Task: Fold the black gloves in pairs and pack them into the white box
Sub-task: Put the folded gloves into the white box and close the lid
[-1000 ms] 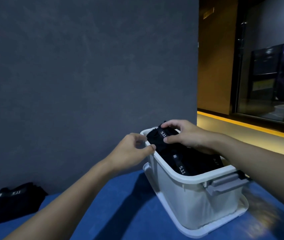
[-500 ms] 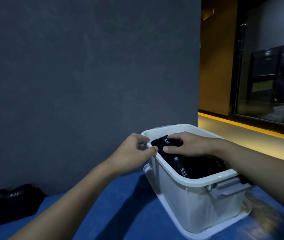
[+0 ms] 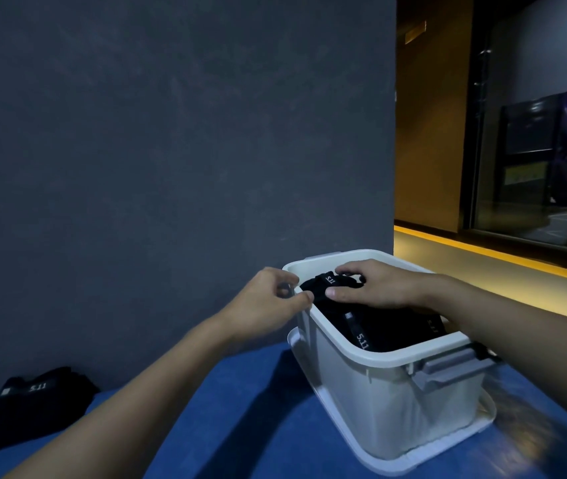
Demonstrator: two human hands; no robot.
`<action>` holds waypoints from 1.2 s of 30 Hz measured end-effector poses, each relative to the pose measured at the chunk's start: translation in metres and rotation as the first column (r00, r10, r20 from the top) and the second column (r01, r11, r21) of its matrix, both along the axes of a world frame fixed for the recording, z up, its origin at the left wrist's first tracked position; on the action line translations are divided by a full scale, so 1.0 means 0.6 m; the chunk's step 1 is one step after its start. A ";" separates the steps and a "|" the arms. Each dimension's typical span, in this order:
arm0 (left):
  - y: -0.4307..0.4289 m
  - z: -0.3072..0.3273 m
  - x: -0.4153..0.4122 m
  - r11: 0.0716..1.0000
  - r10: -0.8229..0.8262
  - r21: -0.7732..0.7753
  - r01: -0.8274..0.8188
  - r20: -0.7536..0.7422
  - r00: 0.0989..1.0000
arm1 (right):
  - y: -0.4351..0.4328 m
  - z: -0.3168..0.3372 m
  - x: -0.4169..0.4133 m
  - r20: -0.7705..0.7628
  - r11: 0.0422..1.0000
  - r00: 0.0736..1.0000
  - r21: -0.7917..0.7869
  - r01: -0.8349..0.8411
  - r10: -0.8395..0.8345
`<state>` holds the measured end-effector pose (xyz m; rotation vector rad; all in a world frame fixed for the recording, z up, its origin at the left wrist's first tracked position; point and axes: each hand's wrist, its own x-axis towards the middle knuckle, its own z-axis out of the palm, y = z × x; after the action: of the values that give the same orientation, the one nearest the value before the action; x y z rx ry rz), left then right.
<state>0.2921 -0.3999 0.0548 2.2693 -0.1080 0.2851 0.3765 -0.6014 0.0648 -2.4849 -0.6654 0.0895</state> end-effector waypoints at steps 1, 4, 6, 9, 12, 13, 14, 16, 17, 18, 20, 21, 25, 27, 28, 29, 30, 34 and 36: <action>0.000 0.002 -0.002 1.000 -0.014 -0.006 0.014 -0.002 1.000 | 0.000 0.003 0.001 0.014 1.000 1.000 0.006 0.006 -0.006; 0.007 0.010 -0.010 1.000 -0.012 -0.029 0.012 0.012 1.000 | 0.003 0.016 -0.005 0.039 1.000 0.999 0.018 0.006 -0.007; 0.016 0.019 -0.020 1.000 -0.001 -0.030 0.002 0.040 0.999 | 0.010 0.023 -0.011 0.045 0.999 0.999 0.053 0.000 -0.002; 0.041 0.031 -0.043 0.999 0.051 -0.022 -0.050 0.077 0.996 | 0.035 0.029 -0.025 0.051 0.995 0.999 0.095 -0.012 0.008; 0.083 0.035 -0.070 0.993 0.117 -0.026 -0.115 0.110 0.987 | 0.076 0.037 -0.047 0.084 0.991 0.996 0.125 -0.042 0.032; 0.100 0.033 -0.079 0.990 0.137 -0.033 -0.134 0.118 0.984 | 0.093 0.038 -0.053 0.094 0.989 0.995 0.139 -0.058 0.045; 0.118 0.031 -0.089 0.988 0.155 -0.037 -0.151 0.124 0.980 | 0.112 0.038 -0.061 0.104 0.986 0.993 0.144 -0.078 0.063; 0.155 0.025 -0.111 0.982 0.191 -0.036 -0.188 0.125 0.974 | 0.156 0.036 -0.079 0.121 0.983 0.988 0.146 -0.111 0.094; 0.175 0.021 -0.123 0.977 0.211 -0.039 -0.208 0.123 0.970 | 0.179 0.033 -0.086 0.130 0.983 0.986 0.139 -0.122 0.104; 0.196 0.015 -0.135 0.972 0.234 -0.043 -0.231 0.120 0.965 | 0.203 0.029 -0.095 0.132 0.984 0.985 0.123 -0.132 0.115; 0.241 0.000 -0.159 0.958 0.285 -0.054 -0.281 0.107 0.953 | 0.254 0.014 -0.108 0.111 0.981 0.980 0.087 -0.175 0.165; 0.264 -0.009 -0.171 0.950 0.310 -0.063 -0.305 0.102 0.945 | 0.280 0.005 -0.114 0.096 0.976 0.976 0.076 -0.202 0.194; 0.356 -0.054 -0.213 0.898 0.437 -0.105 -0.427 0.099 0.894 | 0.390 -0.038 -0.142 0.021 0.953 0.955 0.056 -0.298 0.297; 0.398 -0.077 -0.230 0.864 0.502 -0.100 -0.494 0.089 0.860 | 0.441 -0.065 -0.153 -0.021 0.943 0.944 0.063 -0.328 0.330; 0.417 -0.088 -0.237 0.850 0.526 -0.088 -0.520 0.071 0.847 | 0.464 -0.078 -0.158 -0.041 0.939 0.939 0.069 -0.338 0.341; 0.435 -0.099 -0.244 0.837 0.547 -0.068 -0.544 0.055 0.835 | 0.486 -0.090 -0.162 -0.057 0.934 0.934 0.074 -0.349 0.353; 0.451 -0.109 -0.251 0.824 0.566 -0.038 -0.565 0.047 0.823 | 0.508 -0.102 -0.165 -0.068 0.929 0.927 0.074 -0.364 0.369; 0.500 -0.146 -0.274 0.783 0.612 0.150 -0.604 -0.007 0.791 | 0.581 -0.145 -0.171 -0.123 0.922 0.915 0.077 -0.378 0.385; 0.518 -0.162 -0.281 0.781 0.616 0.162 -0.603 -0.049 0.786 | 0.608 -0.159 -0.177 -0.125 0.928 0.920 0.085 -0.362 0.371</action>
<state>0.1234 -0.0890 -0.0427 2.3943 0.7036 0.5136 0.2705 -0.2365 -0.0306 -2.2428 -1.0498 0.3743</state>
